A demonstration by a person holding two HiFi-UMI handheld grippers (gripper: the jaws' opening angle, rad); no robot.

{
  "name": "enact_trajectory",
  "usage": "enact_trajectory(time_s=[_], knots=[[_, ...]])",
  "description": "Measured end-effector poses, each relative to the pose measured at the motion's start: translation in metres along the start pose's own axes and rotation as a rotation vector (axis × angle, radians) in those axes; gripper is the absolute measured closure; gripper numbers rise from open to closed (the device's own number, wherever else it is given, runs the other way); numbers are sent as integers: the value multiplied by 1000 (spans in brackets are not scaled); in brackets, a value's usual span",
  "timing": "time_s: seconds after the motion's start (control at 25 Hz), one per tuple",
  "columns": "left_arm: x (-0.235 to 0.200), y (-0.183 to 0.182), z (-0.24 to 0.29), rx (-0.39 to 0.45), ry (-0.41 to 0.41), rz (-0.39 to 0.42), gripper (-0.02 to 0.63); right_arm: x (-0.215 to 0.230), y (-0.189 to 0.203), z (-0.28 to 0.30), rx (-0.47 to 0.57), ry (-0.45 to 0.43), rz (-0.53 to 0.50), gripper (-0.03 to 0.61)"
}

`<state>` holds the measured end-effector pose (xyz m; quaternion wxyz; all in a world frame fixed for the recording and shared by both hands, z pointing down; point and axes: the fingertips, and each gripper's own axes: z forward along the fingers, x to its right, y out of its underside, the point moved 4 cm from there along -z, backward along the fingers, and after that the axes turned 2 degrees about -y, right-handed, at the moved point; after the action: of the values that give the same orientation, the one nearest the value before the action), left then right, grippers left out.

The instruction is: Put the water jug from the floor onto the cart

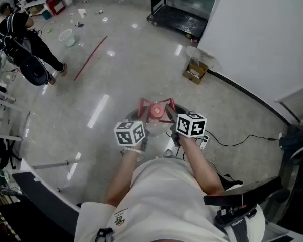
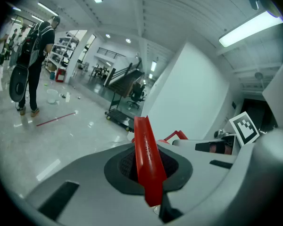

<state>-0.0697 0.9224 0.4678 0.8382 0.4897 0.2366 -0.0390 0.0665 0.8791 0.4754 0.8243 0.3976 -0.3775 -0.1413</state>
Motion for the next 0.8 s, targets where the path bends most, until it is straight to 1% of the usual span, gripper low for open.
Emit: enact_trajectory(time_s=[0.2,0.32,0.56,0.8], knots=[[1,-4,-3,8,-9,6,600,-6,-3,0,8,-11,-8,508],[-3,-4,-3,7,-7,-10,600,-8,-5,2,9,-11,-12,508],[-3,0,0,2,5,-37,600,-9,-10,2,6,3,-34,508],[-1,4,3,-12,16,-40,600,-7,-7,1,-3,17,-34,508]])
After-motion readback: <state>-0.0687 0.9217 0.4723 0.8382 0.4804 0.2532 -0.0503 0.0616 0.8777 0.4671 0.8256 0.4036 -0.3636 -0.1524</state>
